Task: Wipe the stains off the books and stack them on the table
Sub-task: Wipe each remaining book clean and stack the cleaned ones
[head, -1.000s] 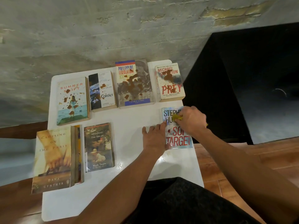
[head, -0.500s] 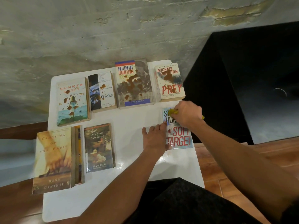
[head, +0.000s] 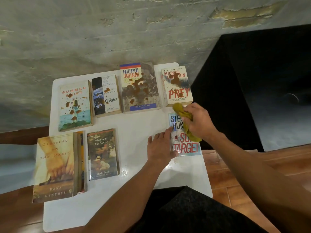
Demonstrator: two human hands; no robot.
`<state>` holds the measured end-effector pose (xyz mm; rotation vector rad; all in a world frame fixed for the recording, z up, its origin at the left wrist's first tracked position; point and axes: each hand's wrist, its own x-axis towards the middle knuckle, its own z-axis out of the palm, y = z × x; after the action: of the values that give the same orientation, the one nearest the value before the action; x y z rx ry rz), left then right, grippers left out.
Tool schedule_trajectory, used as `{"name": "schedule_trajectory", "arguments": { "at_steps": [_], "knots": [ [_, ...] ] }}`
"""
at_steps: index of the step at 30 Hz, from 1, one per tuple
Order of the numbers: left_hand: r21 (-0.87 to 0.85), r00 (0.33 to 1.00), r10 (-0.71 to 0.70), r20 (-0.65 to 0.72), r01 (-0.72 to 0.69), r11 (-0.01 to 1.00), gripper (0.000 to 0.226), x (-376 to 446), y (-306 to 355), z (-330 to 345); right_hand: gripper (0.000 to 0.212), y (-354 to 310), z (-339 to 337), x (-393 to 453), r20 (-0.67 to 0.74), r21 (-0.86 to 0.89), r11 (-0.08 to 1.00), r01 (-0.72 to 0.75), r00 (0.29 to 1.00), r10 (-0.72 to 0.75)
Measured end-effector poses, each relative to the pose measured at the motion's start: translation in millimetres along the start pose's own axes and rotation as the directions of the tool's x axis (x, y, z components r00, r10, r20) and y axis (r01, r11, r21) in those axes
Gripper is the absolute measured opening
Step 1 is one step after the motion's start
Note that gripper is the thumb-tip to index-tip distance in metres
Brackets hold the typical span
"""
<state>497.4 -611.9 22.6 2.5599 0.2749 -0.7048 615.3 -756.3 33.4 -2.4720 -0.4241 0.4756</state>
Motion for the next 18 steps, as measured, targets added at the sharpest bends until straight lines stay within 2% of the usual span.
{"name": "schedule_trajectory", "arguments": {
  "at_steps": [3,8,14,18],
  "knots": [
    [-0.057,0.999,-0.032,-0.032,0.03,0.998,0.09,0,0,3,0.035,6,17,-5,0.014,-0.151,0.987,0.057,0.998,-0.055],
    [-0.038,0.997,-0.025,-0.068,0.022,0.999,0.074,-2,-2,5,0.046,2,20,-4,0.081,-0.264,0.959,0.107,0.993,-0.089],
    [-0.023,0.999,-0.026,-0.039,0.026,0.999,0.074,-9,-4,7,0.059,-5,22,-14,0.156,-0.439,0.885,0.156,0.983,-0.095],
    [-0.001,0.999,-0.031,-0.032,0.031,1.0,0.078,-8,-6,8,0.056,-7,23,-30,0.184,-0.455,0.871,0.186,0.977,-0.112]
  ]
}}
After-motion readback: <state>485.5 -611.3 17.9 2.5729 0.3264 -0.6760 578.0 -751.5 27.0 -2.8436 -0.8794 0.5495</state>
